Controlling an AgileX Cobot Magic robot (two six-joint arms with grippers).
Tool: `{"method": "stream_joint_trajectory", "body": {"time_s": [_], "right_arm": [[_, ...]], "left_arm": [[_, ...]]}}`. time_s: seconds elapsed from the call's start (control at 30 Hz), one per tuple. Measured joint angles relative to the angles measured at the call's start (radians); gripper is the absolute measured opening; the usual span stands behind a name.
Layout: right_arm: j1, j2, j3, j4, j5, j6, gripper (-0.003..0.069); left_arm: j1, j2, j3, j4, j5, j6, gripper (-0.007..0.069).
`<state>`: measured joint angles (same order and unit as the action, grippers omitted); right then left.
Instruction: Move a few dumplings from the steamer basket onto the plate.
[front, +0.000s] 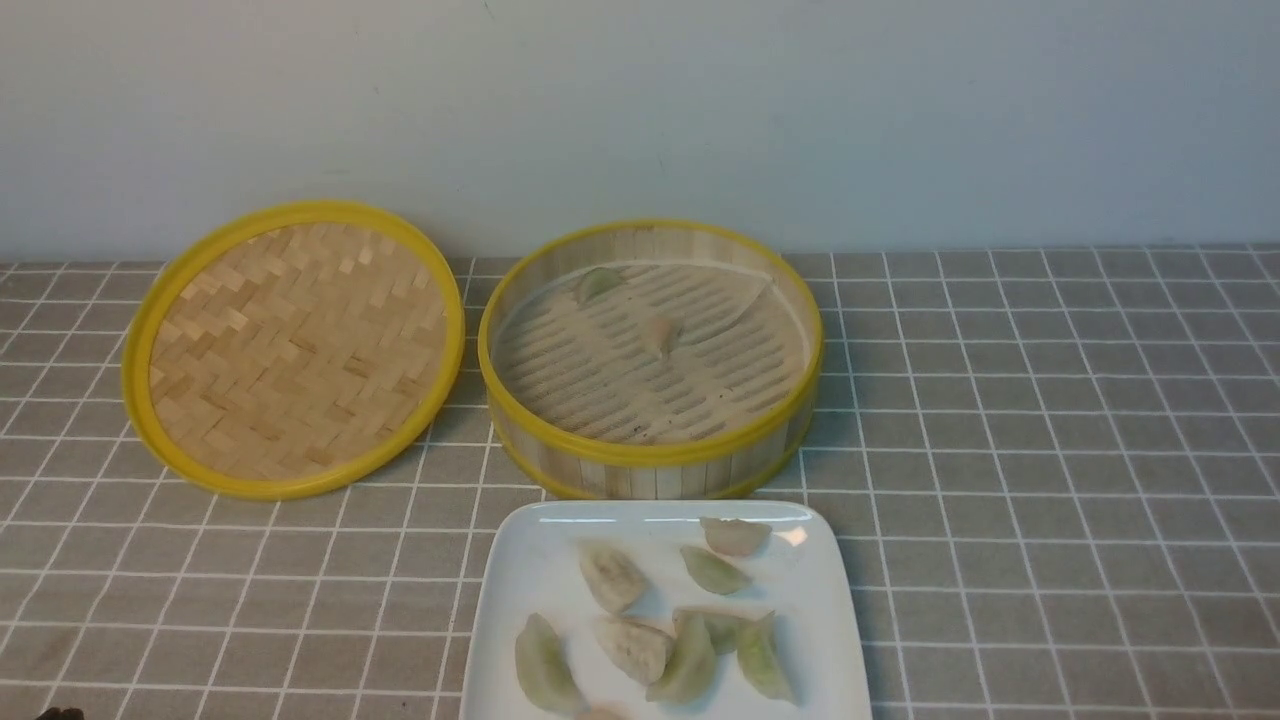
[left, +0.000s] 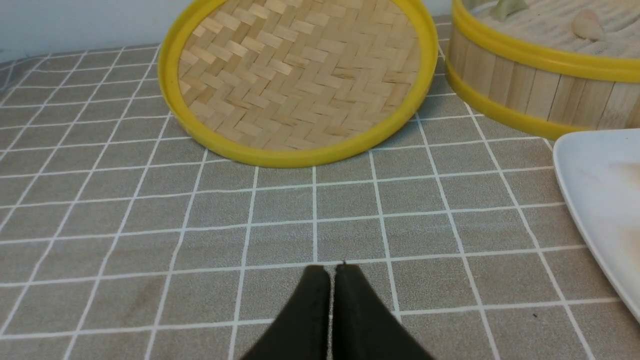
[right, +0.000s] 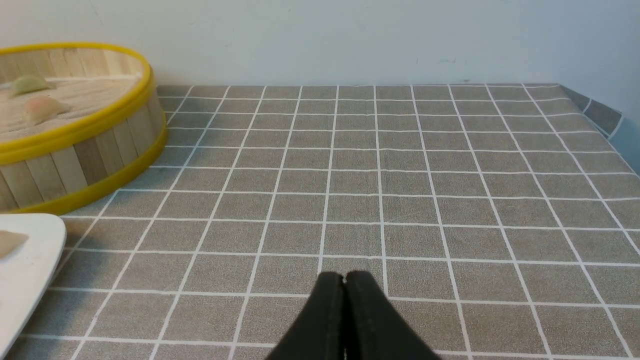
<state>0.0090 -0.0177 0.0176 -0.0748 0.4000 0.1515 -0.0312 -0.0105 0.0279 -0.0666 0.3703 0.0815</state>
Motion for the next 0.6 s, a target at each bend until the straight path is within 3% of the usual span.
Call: {"method": "stream_joint_trajectory", "body": {"time_s": [0.6], "right_arm": [[0.000, 0.000, 0.000, 0.000, 0.000, -0.007, -0.0015]], "left_arm": [[0.000, 0.000, 0.000, 0.000, 0.000, 0.000, -0.0005]]}}
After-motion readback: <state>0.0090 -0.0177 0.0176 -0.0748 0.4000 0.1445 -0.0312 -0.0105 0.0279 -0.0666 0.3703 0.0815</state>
